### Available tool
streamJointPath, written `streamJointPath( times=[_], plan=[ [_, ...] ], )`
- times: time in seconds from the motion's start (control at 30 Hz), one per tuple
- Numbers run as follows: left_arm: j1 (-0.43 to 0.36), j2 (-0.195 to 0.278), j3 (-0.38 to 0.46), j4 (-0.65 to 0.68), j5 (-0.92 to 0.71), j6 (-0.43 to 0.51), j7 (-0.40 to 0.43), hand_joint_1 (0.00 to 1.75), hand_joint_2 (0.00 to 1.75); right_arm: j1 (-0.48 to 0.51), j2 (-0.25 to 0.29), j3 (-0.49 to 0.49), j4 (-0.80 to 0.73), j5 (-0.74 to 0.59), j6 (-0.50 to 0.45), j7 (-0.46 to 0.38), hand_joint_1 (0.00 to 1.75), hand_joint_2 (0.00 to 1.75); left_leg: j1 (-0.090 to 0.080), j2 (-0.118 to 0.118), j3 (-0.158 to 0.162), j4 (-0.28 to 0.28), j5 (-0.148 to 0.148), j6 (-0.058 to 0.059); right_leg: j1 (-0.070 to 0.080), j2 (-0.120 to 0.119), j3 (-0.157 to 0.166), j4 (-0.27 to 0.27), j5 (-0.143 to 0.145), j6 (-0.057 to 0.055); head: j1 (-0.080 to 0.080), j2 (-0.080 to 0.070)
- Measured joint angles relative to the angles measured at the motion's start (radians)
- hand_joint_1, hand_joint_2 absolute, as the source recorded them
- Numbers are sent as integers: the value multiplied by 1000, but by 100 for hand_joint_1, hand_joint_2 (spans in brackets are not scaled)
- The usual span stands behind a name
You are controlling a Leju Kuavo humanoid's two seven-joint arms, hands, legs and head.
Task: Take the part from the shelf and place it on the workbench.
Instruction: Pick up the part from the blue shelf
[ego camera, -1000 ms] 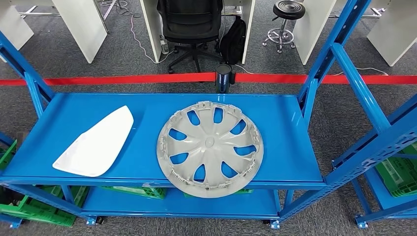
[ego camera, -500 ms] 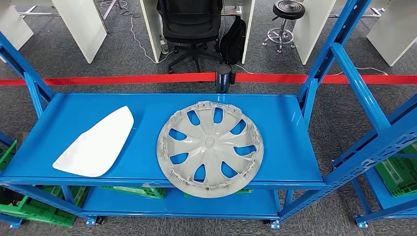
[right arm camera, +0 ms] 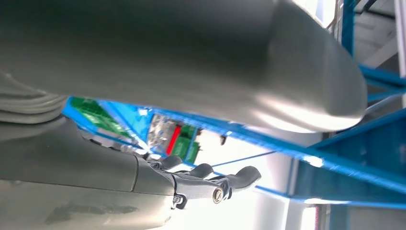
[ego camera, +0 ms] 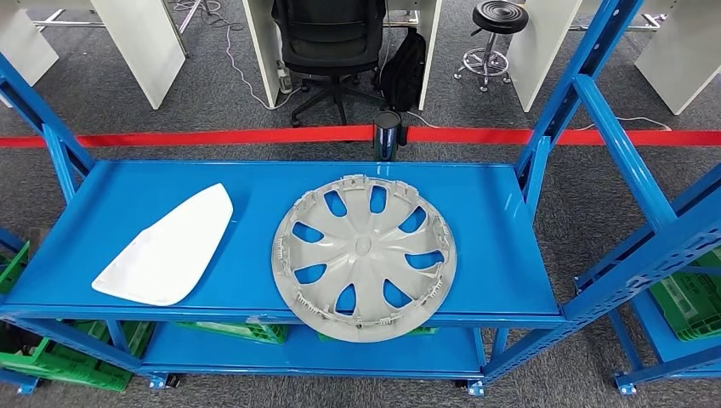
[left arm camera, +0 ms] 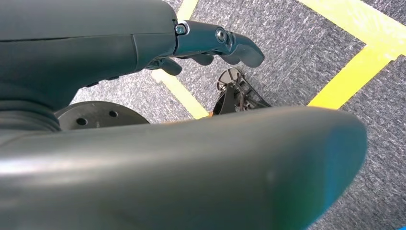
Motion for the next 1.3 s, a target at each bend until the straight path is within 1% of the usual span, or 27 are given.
streamJointPath(
  times=[0.13,0.2,0.33,0.43,0.53,0.67,0.73,0.8,0.87,0.93,1.0,1.07,1.17,1.3],
  plan=[
    [-1,0,-1,0,-3,0,6,0,0,-14,-41,69,0,78,0,43,0,0,0,0,0,0,0,0,0,0,0,0,0,0,0,0],
    [-1,0,-2,0,-6,0,14,0,0,-22,-65,103,0,140,0,78,0,0,0,0,0,0,0,0,0,0,0,0,0,0,0,0],
    [-1,-3,-3,0,-12,-1,21,0,0,-48,-135,190,0,269,1,192,0,0,0,0,-1,0,0,0,0,0,0,0,0,0,0,0],
    [-1,-5,-4,0,-19,-6,21,0,0,-86,-203,272,3,313,10,290,0,0,0,-1,-1,0,0,0,0,0,0,0,0,0,0,0],
    [-1,-5,-5,0,-26,-14,21,0,0,-127,-267,358,11,318,44,336,0,0,0,-1,-1,1,0,0,0,-1,0,0,0,0,0,0],
    [-1,-5,-6,0,-36,-23,21,0,0,-178,-331,452,29,290,111,360,0,0,0,-2,-2,1,0,0,0,-2,-1,0,0,0,0,0],
    [-1,-5,-9,0,-40,-24,21,0,0,-204,-360,497,41,257,153,363,0,0,0,-3,-2,1,0,0,0,-2,-1,0,0,0,0,0],
    [-1,-5,-12,0,-44,-25,21,0,0,-234,-383,541,55,195,215,364,0,0,0,-3,-2,1,0,0,0,-2,-1,0,0,0,0,0],
    [-1,-5,-14,0,-50,-29,20,0,0,-267,-402,579,72,92,294,363,0,87,0,-3,-2,1,0,0,0,-2,-1,0,0,0,0,0],
    [-1,-5,-16,0,-53,-32,16,0,0,-299,-422,615,95,-74,378,355,0,175,0,-3,-3,1,0,0,0,-2,-1,0,0,0,0,0],
    [-1,-5,-19,0,-55,-34,8,0,0,-321,-442,644,123,-261,443,332,0,175,0,-4,-3,1,0,0,0,-3,-1,0,0,0,0,0],
    [-1,-3,-22,0,-56,-35,2,0,0,-332,-460,662,153,-390,479,305,0,175,0,-5,-3,1,1,0,0,-5,-1,0,0,0,1,0],
    [-1,0,-23,1,-58,-35,-1,0,0,-342,-484,683,188,-486,516,282,0,175,0,-6,-4,2,1,0,0,-6,-1,0,0,1,1,0],
    [-1,5,-24,1,-62,-36,-6,0,0,-350,-511,704,222,-547,550,273,0,175,0,-6,-4,2,1,0,0,-6,-1,0,-1,1,1,0]
  ],
)
